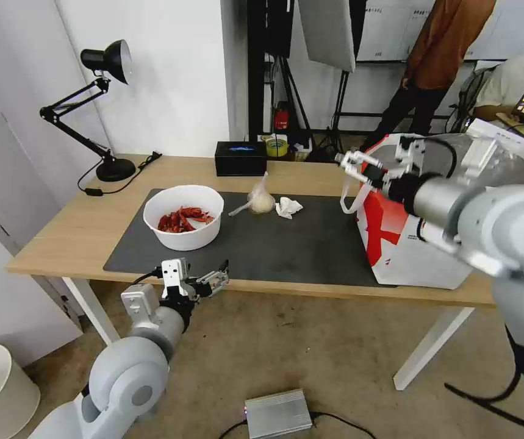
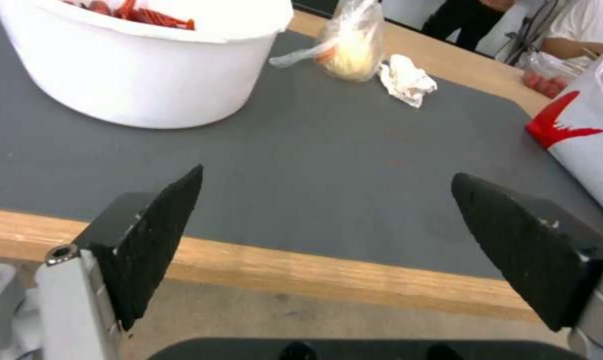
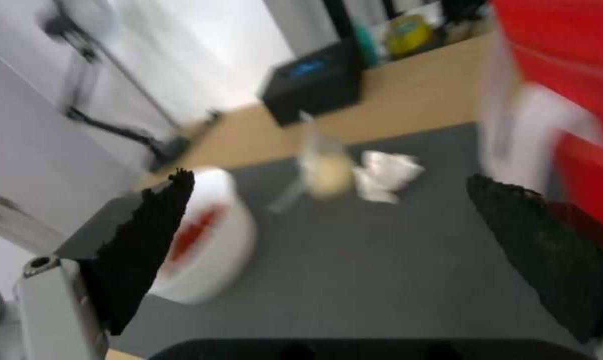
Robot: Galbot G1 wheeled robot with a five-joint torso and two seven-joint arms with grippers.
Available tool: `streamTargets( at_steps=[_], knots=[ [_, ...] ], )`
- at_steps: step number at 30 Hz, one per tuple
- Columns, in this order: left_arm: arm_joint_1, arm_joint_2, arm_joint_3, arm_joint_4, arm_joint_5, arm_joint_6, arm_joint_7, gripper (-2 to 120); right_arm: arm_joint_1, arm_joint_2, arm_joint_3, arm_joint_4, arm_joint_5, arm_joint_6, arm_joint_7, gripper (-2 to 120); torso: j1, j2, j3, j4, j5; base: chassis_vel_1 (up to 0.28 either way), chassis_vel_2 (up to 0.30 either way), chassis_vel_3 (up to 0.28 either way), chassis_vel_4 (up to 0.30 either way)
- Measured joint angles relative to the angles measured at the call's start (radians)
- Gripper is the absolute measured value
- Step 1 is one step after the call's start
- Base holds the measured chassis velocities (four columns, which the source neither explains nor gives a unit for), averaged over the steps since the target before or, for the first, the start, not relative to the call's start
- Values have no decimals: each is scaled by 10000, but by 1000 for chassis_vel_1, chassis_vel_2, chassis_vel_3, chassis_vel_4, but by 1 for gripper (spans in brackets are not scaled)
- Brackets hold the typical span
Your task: Pick up the trash from the table and place it into the takeout bag.
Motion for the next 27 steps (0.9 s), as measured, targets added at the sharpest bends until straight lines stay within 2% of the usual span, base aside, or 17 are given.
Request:
streamTargets(
  at_steps=[1, 2, 3, 6, 7, 9, 12, 13, 15, 16, 19, 23, 25, 27],
  knots=[
    [-37, 6, 33, 29, 0, -1, 20, 100, -437, -141, 29, 143, -757, -43, -401, 100, 0, -1, 0, -3, 2, 0, 0, 0, 0],
    [-37, 6, 33, 29, 0, -1, 20, 100, -437, -141, 29, 143, -757, -43, -401, 100, 0, -1, 0, -3, 2, 0, 0, 0, 0],
    [-64, 14, 58, 56, 12, -2, 52, 100, -1000, -328, 60, 318, -1729, -67, -1017, 100, 0, 0, 0, -6, 1, 0, 0, 0, 0],
    [-71, -4, 71, 86, 77, -8, 84, 100, -1733, -499, 84, 498, -3150, -64, -1862, 100, -1, 0, 0, -3, 2, 0, 0, 0, 0],
    [-72, -31, 80, 93, 148, -10, 113, 100, -2167, -562, 101, 552, -4119, 24, -2379, 100, 0, 0, 0, -1, 1, 0, 0, 0, 0],
    [-72, -43, 84, 96, 187, -13, 146, 100, -2365, -578, 105, 568, -4575, 105, -2601, 100, 0, 0, 0, -1, -1, 0, 0, 0, 0],
    [-68, -82, 91, 123, 383, -23, 315, 100, -3237, -607, 92, 556, -6435, 737, -3618, 100, 1, 0, 0, -2, 2, 0, 0, 0, 0],
    [-68, -82, 91, 123, 383, -23, 315, 100, -3237, -607, 92, 556, -6435, 737, -3618, 100, 1, 0, 0, -2, 2, 0, 0, 0, 0],
    [-68, -96, 91, 153, 458, -34, 345, 100, -3857, -603, 67, 428, -7465, 1567, -4254, 100, 1, -1, 0, -2, 1, 0, 0, 0, 0],
    [-68, -96, 91, 153, 458, -34, 345, 100, -3857, -603, 67, 428, -7465, 1567, -4254, 100, 1, -1, 0, -2, 1, 0, 0, 0, 0],
    [-52, -92, 44, 207, 590, -42, 383, 100, -4577, -556, 89, 319, -8064, 2553, -4660, 100, 0, -1, 0, -2, 0, 0, 0, 0, 0],
    [-24, -52, -22, 245, 770, -42, 465, 100, -4967, -509, 37, 233, -8476, 3212, -4872, 100, 0, -1, 0, -2, 0, 0, 0, 0, 0],
    [-9, 27, -69, 294, 964, -42, 570, 100, -5187, -463, -101, 50, -8958, 4029, -5134, 100, 0, -1, 0, -1, 0, 0, 0, 0, 0],
    [7, 65, -84, 322, 1077, -43, 624, 100, -5267, -440, -133, -17, -9108, 4261, -5233, 100, 1, -2, 0, -1, 0, 0, 0, 0, 0]
  ],
)
